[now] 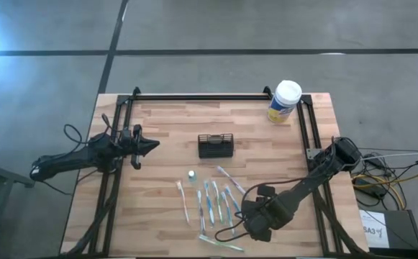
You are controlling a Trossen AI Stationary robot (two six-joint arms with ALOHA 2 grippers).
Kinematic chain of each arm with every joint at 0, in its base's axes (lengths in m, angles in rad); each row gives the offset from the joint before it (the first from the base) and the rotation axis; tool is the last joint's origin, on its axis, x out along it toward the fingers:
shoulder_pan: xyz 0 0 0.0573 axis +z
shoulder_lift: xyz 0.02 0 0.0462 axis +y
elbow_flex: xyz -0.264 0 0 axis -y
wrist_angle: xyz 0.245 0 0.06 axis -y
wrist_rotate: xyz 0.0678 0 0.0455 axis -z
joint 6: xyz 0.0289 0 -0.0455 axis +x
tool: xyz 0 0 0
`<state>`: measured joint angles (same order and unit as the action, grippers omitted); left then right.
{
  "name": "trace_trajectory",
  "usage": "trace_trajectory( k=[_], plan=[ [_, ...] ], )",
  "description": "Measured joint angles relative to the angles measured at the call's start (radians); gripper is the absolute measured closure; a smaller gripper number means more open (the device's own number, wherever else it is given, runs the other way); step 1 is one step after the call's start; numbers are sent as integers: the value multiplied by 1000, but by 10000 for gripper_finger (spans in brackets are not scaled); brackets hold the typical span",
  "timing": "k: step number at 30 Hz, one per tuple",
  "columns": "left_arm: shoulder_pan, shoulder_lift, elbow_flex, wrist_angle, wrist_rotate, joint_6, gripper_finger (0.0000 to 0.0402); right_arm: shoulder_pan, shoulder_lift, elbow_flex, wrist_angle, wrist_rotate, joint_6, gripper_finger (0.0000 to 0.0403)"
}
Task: Pick & Place toothbrushing station
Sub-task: Put the left mouthwash into the mesh organizer
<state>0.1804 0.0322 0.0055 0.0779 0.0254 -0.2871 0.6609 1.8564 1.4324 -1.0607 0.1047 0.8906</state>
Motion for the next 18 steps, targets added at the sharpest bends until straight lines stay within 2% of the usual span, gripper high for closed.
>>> trace_trajectory(
  k=[9, 18],
  plan=[
    [0, 0, 0, -4, 0, 0, 390, -1, -4, -38, 8, -34, -3, 317],
    [0, 0, 0, -5, 0, 0, 390, -3, -5, 4, 3, -27, -42, 317]
  ],
)
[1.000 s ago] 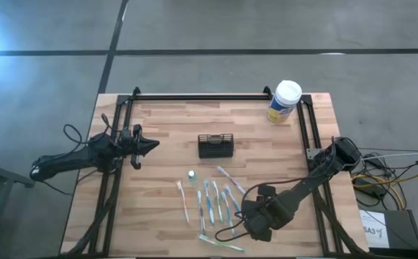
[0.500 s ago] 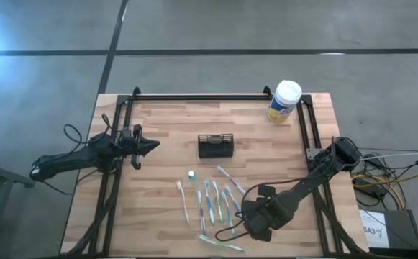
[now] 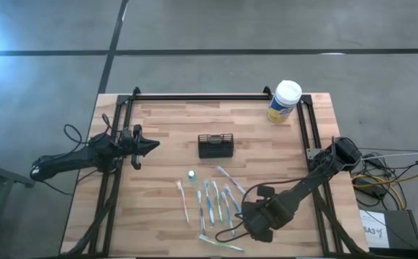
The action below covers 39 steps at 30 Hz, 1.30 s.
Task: Pick & Place toothbrushing station
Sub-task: Put the left mouthwash into the mesh organizer
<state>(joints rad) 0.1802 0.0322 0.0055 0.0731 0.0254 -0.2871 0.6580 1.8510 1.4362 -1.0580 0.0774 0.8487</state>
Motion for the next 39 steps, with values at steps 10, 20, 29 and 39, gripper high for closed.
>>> trace_trajectory(
  k=[10, 20, 29, 39],
  plan=[
    [0, 0, 0, 0, 0, 0, 390, -8, -95, 13, 0, 56, -33, 317],
    [0, 0, 0, 0, -4, 0, 390, -62, -303, 13, 82, 162, -256, 318],
    [0, 0, 0, 0, -8, 0, 390, -179, -427, 4, 166, 160, -496, 318],
    [0, 0, 0, -11, -8, 0, 390, -251, -636, -180, 357, 150, -565, 318]
  ],
)
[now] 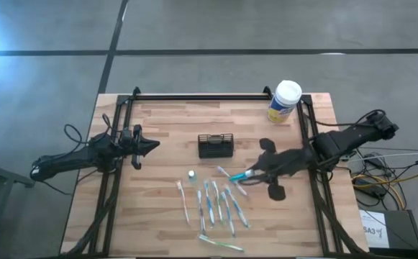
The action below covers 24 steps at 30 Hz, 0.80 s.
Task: Pick & Place toothbrushing station
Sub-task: Put the left mouthwash into the mesh organizer
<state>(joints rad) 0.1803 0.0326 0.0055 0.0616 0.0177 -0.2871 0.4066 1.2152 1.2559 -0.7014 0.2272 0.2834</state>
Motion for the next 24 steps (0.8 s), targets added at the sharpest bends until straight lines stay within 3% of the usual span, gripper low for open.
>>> trace_trajectory(
  k=[14, 24],
  plan=[
    [0, 0, 0, -11, -11, 4, 390, -19, -330, -508, 384, 17, 19, 318],
    [1, 0, 0, -11, -20, 4, 390, -57, -500, -773, 576, 38, 61, 317]
  ],
)
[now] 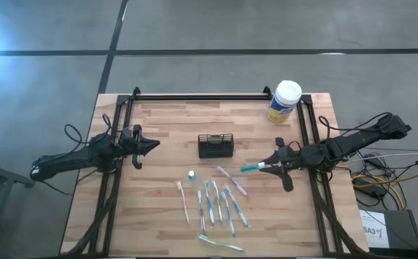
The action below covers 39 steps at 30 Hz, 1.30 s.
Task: Pick & Place toothbrushing station
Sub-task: Put the left mouthwash into the mesh organizer
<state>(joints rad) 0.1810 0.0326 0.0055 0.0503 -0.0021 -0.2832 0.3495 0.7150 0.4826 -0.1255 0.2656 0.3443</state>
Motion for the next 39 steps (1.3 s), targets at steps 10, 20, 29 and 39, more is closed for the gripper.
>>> trace_trajectory(
  k=[10, 20, 29, 39],
  plan=[
    [0, 0, 0, -1, 0, 0, 390, -11, -78, -136, 119, 0, 3, 316],
    [0, 0, 0, -6, 0, -3, 390, -115, -16, -3, -5, -4, -10, 316],
    [0, 0, 0, -7, 0, -3, 390, -264, 335, 475, -494, -22, -89, 316],
    [0, 0, 0, -7, 1, -4, 390, -355, 734, 955, -787, -114, -199, 315]
  ],
)
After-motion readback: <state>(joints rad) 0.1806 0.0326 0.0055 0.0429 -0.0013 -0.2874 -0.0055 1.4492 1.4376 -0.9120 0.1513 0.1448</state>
